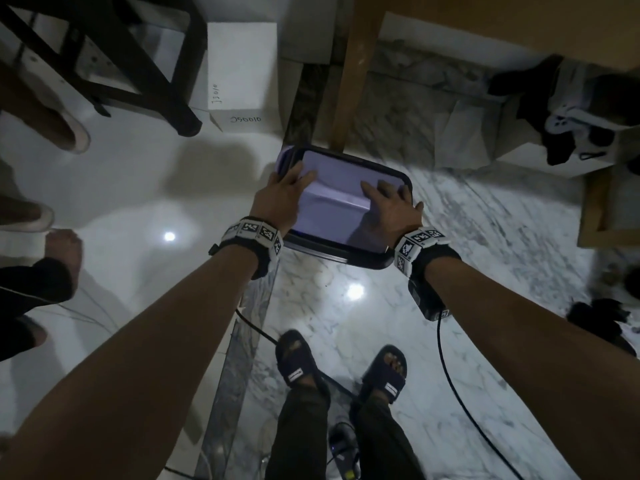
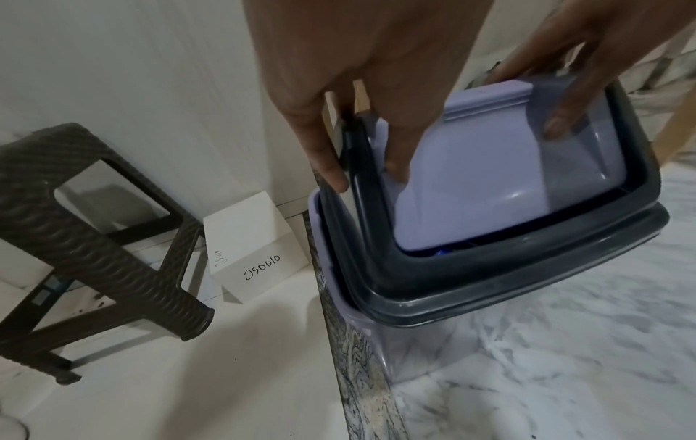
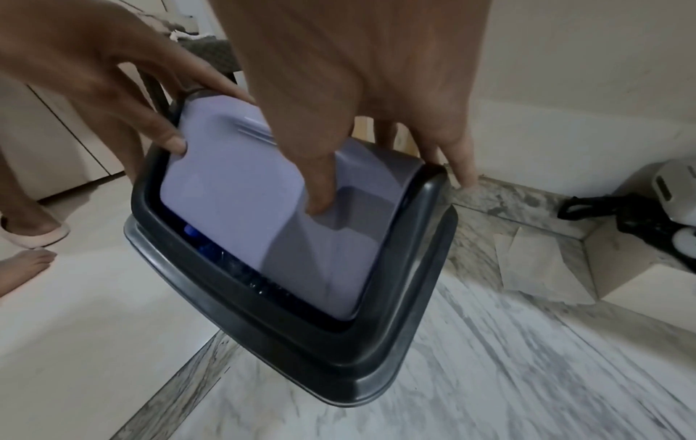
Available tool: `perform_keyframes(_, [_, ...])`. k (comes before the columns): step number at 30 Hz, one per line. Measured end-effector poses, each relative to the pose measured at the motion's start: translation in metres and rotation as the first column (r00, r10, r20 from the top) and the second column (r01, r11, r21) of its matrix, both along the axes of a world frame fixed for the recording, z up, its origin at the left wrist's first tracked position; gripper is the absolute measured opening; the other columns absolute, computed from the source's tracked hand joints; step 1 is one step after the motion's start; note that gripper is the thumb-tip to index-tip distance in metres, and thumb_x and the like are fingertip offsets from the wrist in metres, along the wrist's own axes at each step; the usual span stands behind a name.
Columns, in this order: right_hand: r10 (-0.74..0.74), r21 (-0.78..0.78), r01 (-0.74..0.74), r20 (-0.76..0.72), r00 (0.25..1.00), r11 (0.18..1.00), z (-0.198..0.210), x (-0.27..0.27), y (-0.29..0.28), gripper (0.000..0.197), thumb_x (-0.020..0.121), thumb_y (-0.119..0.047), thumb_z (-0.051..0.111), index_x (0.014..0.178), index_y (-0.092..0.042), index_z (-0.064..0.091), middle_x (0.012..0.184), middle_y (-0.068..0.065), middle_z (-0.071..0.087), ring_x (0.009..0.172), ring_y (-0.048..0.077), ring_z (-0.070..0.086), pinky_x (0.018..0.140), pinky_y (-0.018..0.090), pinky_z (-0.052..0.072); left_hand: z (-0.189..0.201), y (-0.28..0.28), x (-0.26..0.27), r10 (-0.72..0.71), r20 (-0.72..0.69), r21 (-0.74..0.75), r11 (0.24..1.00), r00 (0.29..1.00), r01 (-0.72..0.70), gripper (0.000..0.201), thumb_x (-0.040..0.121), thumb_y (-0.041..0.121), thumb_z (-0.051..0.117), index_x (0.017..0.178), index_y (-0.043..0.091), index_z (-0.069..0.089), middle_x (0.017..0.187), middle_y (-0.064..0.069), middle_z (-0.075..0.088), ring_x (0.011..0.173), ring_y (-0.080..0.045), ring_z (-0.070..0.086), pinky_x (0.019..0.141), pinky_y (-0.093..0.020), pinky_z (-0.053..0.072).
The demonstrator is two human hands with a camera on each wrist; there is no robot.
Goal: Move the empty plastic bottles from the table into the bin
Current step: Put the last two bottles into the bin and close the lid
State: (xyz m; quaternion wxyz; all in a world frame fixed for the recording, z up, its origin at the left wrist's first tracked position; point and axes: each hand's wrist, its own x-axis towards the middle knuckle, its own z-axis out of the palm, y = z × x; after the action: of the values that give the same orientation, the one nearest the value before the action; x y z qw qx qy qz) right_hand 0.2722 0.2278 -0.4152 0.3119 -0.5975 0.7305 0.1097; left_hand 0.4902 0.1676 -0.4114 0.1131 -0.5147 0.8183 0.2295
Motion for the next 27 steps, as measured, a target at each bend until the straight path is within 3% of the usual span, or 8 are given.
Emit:
perform_keyframes(4, [-0.003, -0.075, 0.005, 0.019, 1.000, 0.997, -0.004, -0.001, 0.003, 0.069, 0.091, -0.022, 0.055, 0.150, -0.037, 0.024, 0.160, 0.003, 0.021, 0.146, 0.042, 0.012, 0.114, 0.062, 0.017, -0.001, 0.000, 0.001, 0.035, -0.049, -0.019, 0.999, 0.998, -0.036, 0.067, 0.089, 0.002, 0.050, 0.148, 0.027, 0.030, 0.159, -0.001, 0.022, 0.128, -0.039, 0.039, 0.081, -0.045, 0.050])
perform_keyframes(7, [0.002, -0.175, 0.009, 0.065, 0.998, 0.984, -0.007, -0.005, -0.001, 0.060, 0.092, -0.018, 0.055, 0.147, -0.034, 0.036, 0.157, 0.004, 0.030, 0.145, 0.038, 0.020, 0.118, 0.049, 0.020, -0.001, 0.000, 0.005, 0.075, -0.051, -0.030, 0.997, 0.996, -0.077, 0.064, 0.089, 0.005, 0.051, 0.147, 0.026, 0.033, 0.158, -0.003, 0.026, 0.127, -0.041, 0.041, 0.081, -0.048, 0.051])
perform_keyframes(8, [-0.005, -0.190, 0.021, 0.085, 0.996, 0.981, -0.006, -0.005, -0.002, 0.056, 0.093, -0.018, 0.054, 0.145, -0.034, 0.040, 0.157, 0.004, 0.032, 0.145, 0.037, 0.021, 0.119, 0.047, 0.019, -0.001, 0.000, 0.008, 0.086, -0.057, -0.033, 0.996, 0.995, -0.088, 0.062, 0.089, 0.008, 0.051, 0.146, 0.026, 0.034, 0.158, -0.004, 0.027, 0.126, -0.042, 0.042, 0.083, -0.049, 0.051])
perform_keyframes(11, [-0.091, -0.191, 0.115, 0.131, 0.987, 0.975, -0.008, -0.002, -0.010, 0.050, 0.095, -0.017, 0.049, 0.141, -0.037, 0.046, 0.156, -0.003, 0.034, 0.147, 0.035, 0.019, 0.116, 0.058, 0.016, -0.004, -0.004, 0.015, 0.113, -0.077, -0.025, 0.993, 0.991, -0.115, 0.056, 0.092, 0.015, 0.050, 0.146, 0.024, 0.036, 0.157, -0.006, 0.029, 0.126, -0.040, 0.045, 0.092, -0.048, 0.047])
perform_keyframes(14, [-0.119, -0.188, 0.144, 0.139, 0.983, 0.971, -0.011, -0.002, -0.018, 0.046, 0.093, -0.017, 0.052, 0.135, -0.036, 0.053, 0.153, 0.001, 0.039, 0.143, 0.035, 0.029, 0.116, 0.047, 0.029, -0.008, -0.007, 0.020, 0.184, -0.147, 0.022, 0.983, 0.972, -0.183, 0.056, 0.091, 0.016, 0.049, 0.145, 0.028, 0.039, 0.156, -0.009, 0.030, 0.127, -0.037, 0.049, 0.097, -0.045, 0.046])
perform_keyframes(17, [-0.155, -0.228, 0.180, 0.123, 0.980, 0.957, -0.013, -0.007, -0.018, 0.043, 0.087, -0.018, 0.059, 0.127, -0.034, 0.062, 0.144, 0.000, 0.052, 0.136, 0.032, 0.042, 0.105, 0.041, 0.044, -0.008, -0.002, 0.016, 0.294, -0.248, 0.088, 0.956, 0.923, -0.281, 0.054, 0.092, 0.011, 0.047, 0.143, 0.029, 0.043, 0.125, -0.025, 0.059, 0.101, -0.044, 0.060, 0.087, -0.045, 0.050])
perform_keyframes(19, [-0.143, -0.293, 0.181, 0.146, 0.979, 0.939, -0.012, -0.008, -0.016, 0.039, 0.086, -0.018, 0.060, 0.121, -0.032, 0.067, 0.136, -0.001, 0.060, 0.131, 0.031, 0.049, 0.099, 0.039, 0.049, -0.006, 0.001, 0.014, 0.348, -0.282, 0.108, 0.937, 0.894, -0.331, 0.054, 0.091, 0.007, 0.047, 0.141, 0.027, 0.047, 0.106, -0.028, 0.066, 0.091, -0.045, 0.061, 0.083, -0.046, 0.051])
perform_keyframes(27, [-0.079, -0.360, 0.115, 0.114, 0.990, 0.926, 0.011, 0.004, -0.018, 0.034, 0.092, -0.021, 0.054, 0.121, -0.033, 0.067, 0.132, -0.004, 0.063, 0.129, 0.030, 0.049, 0.095, 0.040, 0.050, 0.011, -0.001, 0.032, 0.369, -0.315, 0.081, 0.928, 0.874, -0.363, 0.058, 0.084, 0.005, 0.055, 0.138, 0.025, 0.050, 0.106, -0.022, 0.070, 0.096, -0.040, 0.064, 0.087, -0.043, 0.052])
